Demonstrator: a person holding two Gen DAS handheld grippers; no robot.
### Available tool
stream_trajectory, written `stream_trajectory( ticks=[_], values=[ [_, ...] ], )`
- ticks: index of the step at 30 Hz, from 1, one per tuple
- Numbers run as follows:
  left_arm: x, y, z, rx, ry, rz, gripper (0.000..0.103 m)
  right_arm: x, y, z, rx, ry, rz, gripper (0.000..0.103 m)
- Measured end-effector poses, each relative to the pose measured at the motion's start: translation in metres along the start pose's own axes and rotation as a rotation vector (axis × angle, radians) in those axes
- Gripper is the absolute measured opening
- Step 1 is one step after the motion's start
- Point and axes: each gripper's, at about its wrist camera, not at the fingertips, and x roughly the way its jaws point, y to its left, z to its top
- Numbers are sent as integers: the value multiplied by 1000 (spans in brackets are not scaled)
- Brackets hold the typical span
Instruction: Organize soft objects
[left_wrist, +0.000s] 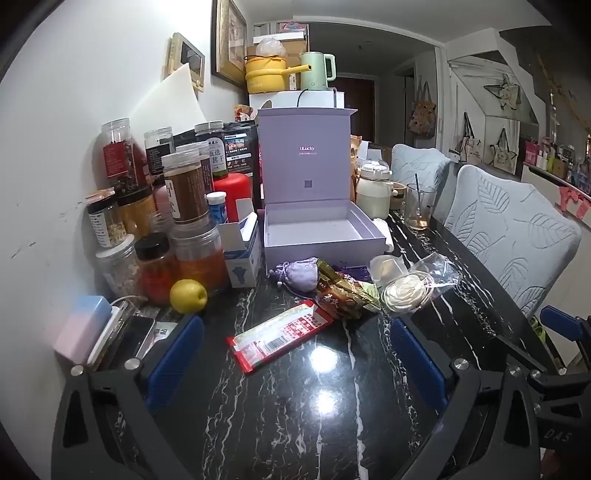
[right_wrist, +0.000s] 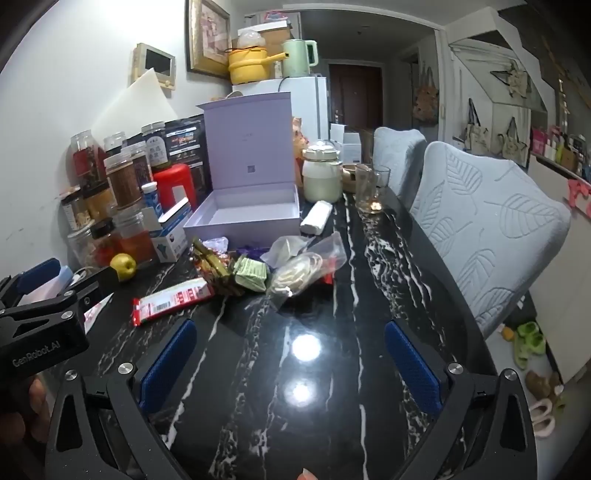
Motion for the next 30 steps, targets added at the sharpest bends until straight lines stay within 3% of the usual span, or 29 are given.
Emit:
stream_trajectory(
  ticks=[30],
  values=[
    [-4,-2,-1,14,0,6,103,-5,1,-1,-6,-16,12,103]
  ],
)
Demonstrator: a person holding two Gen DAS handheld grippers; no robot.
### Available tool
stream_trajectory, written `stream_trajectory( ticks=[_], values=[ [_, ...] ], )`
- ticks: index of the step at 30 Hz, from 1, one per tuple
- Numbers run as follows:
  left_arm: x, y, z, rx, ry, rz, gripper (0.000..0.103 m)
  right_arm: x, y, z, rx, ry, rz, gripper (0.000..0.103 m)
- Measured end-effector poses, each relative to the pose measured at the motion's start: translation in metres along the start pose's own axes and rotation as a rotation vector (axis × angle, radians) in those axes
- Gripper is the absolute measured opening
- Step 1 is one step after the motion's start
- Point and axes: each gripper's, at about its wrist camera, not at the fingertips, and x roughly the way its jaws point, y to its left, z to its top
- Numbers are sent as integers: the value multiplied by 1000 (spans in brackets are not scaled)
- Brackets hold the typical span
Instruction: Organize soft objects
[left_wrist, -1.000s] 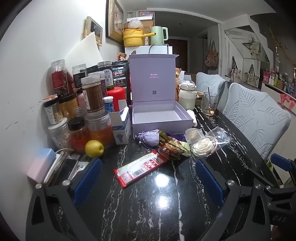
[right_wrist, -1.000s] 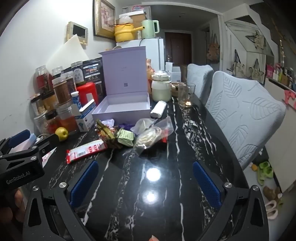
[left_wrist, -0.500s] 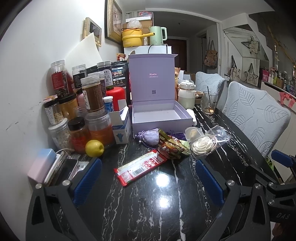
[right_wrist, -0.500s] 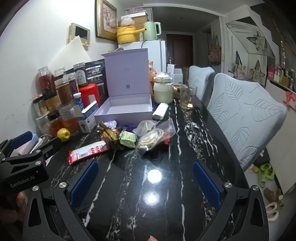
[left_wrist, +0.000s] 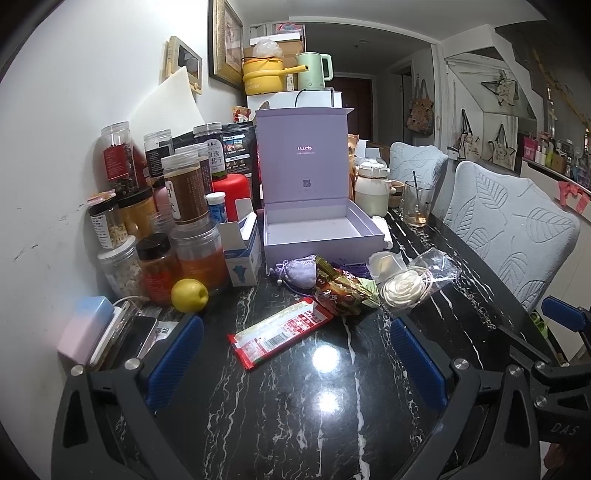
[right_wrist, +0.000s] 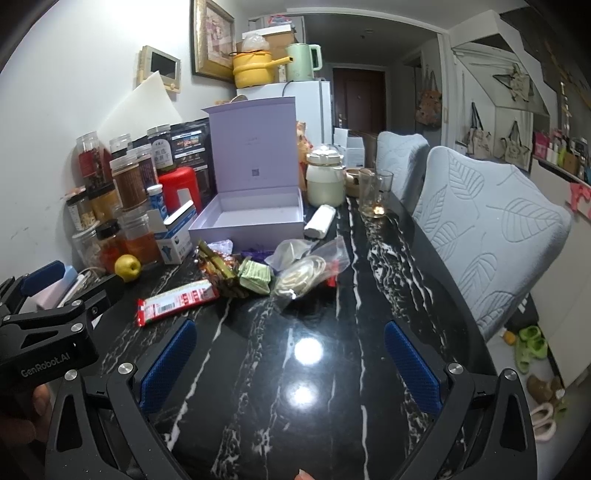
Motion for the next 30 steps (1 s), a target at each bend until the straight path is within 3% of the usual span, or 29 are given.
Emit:
stream_trajectory(
  ticks=[30],
  values=[
    [-3,-3,-3,2,5,-7,103,-2,2,-1,-4,-3,2,103]
  ],
)
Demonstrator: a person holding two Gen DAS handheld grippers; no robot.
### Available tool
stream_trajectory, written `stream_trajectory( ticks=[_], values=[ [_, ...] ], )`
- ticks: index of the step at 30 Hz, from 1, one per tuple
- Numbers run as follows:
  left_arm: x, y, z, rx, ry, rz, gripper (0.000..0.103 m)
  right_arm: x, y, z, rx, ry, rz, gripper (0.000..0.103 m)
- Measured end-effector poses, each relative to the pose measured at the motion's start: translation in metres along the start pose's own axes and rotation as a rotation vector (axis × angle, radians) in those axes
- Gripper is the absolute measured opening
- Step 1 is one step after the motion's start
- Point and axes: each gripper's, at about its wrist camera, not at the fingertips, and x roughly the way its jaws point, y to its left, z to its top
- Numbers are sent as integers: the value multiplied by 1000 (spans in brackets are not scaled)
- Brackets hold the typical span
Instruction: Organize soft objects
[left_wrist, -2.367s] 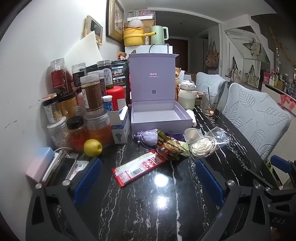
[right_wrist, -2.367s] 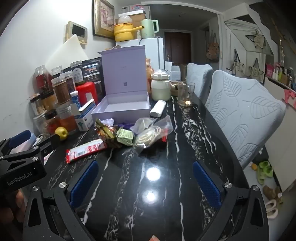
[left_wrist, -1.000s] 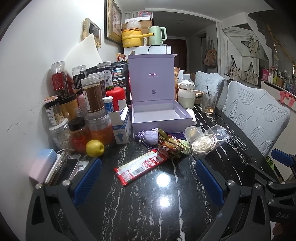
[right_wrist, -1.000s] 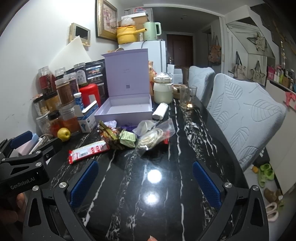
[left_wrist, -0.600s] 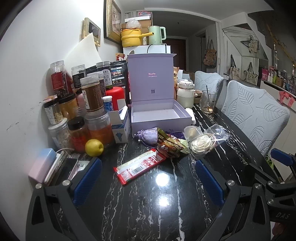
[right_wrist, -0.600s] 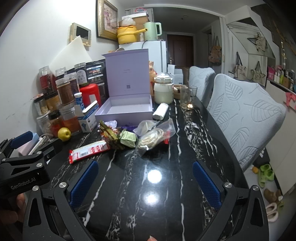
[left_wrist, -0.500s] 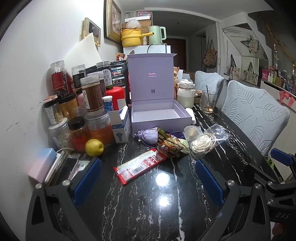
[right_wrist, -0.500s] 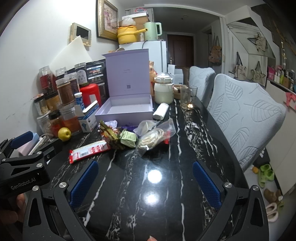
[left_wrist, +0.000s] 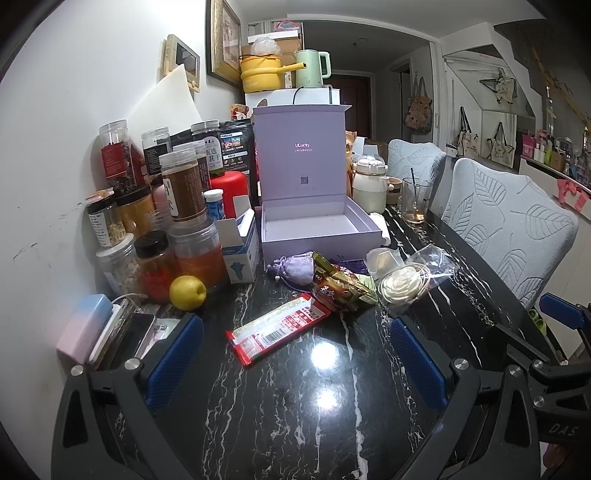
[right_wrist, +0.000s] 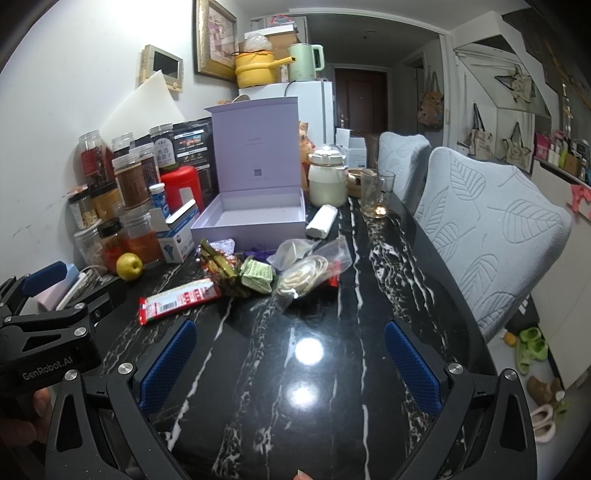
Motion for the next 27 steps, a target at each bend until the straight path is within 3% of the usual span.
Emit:
stream_trajectory(
  ticks=[17,27],
  values=[
    [3,-1,3,-2,8,-14,103,1,2,0,-13,7,-2,103],
    [33,11,6,-19,59,-32,103,28,-5,5,-10,59,4,103]
  ],
)
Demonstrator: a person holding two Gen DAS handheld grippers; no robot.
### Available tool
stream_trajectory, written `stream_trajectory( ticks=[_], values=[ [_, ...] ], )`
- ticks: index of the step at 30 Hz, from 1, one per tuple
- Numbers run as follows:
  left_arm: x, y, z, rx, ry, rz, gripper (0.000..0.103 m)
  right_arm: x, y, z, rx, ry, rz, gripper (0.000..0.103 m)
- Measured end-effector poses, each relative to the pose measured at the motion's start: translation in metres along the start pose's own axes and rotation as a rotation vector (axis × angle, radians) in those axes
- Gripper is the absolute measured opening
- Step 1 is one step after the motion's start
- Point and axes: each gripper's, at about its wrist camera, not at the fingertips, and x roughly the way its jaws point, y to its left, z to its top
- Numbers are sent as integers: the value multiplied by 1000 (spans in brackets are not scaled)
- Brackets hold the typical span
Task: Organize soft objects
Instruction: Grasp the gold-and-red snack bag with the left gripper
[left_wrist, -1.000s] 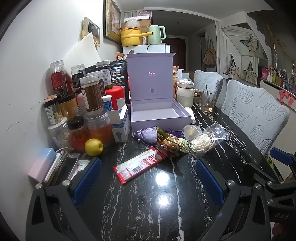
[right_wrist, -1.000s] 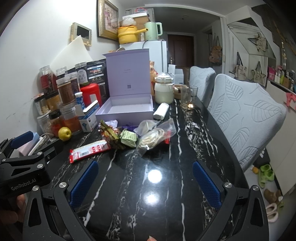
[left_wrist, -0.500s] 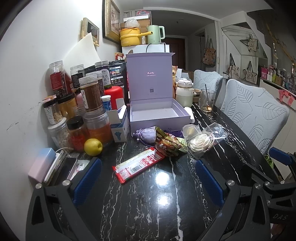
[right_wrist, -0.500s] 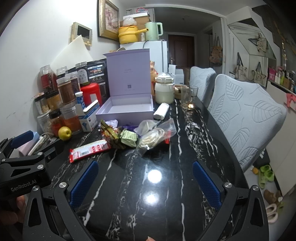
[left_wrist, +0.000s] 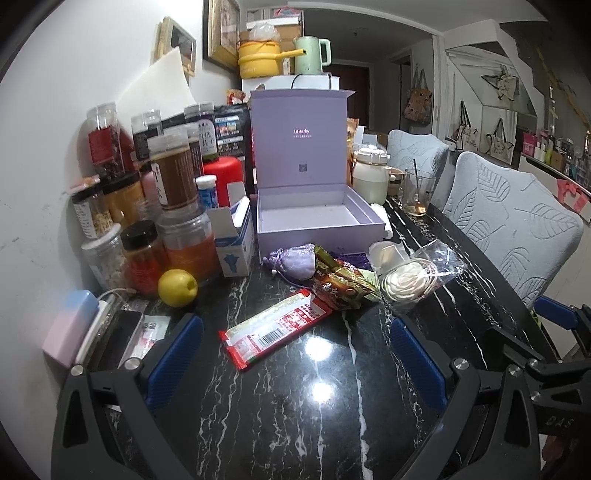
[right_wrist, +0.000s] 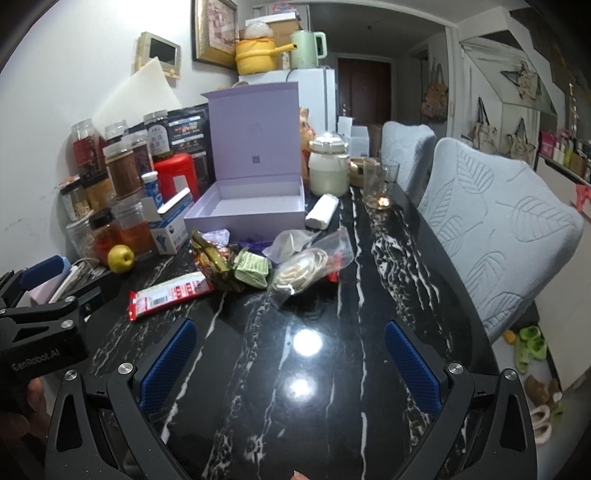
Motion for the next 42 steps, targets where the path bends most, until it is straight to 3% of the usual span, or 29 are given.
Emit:
stream_trajectory(
  ticks=[4,11,17,31,37,42],
  values=[
    [12,9,1,-12,38,-30,103,15,-2,1,6,28,10,103],
    [22,22,6,-11,21,-30,103,37,3,10,-12,56,-2,103],
    [46,25,11,-8,53,-44,103,61,5,15,-8,87,29,103],
    [113,-15,12,91,114,-219,103,82,-15,20,-38,95,-18,103],
    [143,-22,21,101,130,-223,103,94,-38,25,5,125,-27,103],
    [158,-31,19,192,139,-237,103,105,-56,29,56,156,-45,103]
  ],
)
